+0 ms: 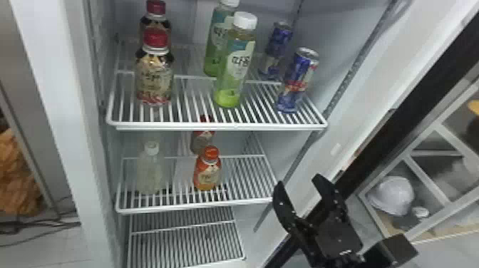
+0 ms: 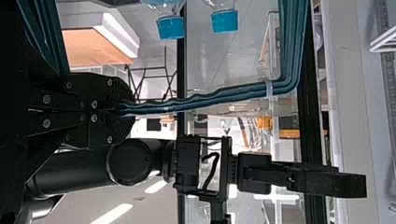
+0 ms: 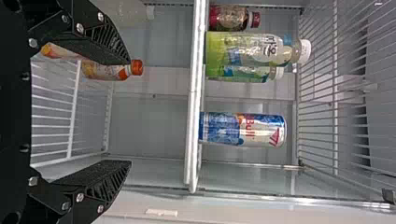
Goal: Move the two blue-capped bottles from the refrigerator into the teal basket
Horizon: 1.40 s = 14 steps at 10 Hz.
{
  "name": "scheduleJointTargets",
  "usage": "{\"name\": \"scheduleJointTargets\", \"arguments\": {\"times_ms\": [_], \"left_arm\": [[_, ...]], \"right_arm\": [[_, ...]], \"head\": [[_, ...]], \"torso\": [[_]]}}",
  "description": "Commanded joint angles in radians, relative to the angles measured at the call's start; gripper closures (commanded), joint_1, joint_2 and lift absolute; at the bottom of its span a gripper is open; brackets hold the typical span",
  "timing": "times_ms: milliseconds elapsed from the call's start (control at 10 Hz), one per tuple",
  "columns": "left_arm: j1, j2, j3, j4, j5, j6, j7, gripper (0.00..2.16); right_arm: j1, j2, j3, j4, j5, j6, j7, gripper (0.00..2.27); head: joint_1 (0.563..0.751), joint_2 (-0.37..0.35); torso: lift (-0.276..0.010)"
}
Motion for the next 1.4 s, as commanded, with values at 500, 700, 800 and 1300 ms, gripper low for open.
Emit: {"name": "scheduleJointTargets", "arguments": {"times_ms": [500, 700, 800, 1300], "left_arm": [[-0.002, -0.002, -0.003, 0.000, 0.001, 0.000, -0.003, 1.19], [-0.004, 0.000, -0.006, 0.000, 0.001, 0.000, -0.003, 1.19], [-0.006, 0.000, -0.006, 0.000, 0.003, 0.000, -0.003, 1.19], [-0.006, -0.003, -0.008, -0.002, 0.006, 0.002, -0.003, 1.19]], "right_arm": [[-0.036, -0.013, 0.039, 0.049, -0.001, -0.031, -0.039, 0.28], [-0.041, -0.011, 0.039, 0.054, -0.004, -0.031, -0.042, 0.28], [-0.044, -0.011, 0.041, 0.054, -0.004, -0.031, -0.045, 0.28], [-0.063, -0.009, 0.042, 0.059, -0.007, -0.031, -0.077, 0.29]], "head": [[0.695, -0.350], [0.695, -0.350], [0.695, -0.350], [0.695, -0.350]], "torso": [[-0.136], [-0.136], [-0.136], [-0.136]]}}
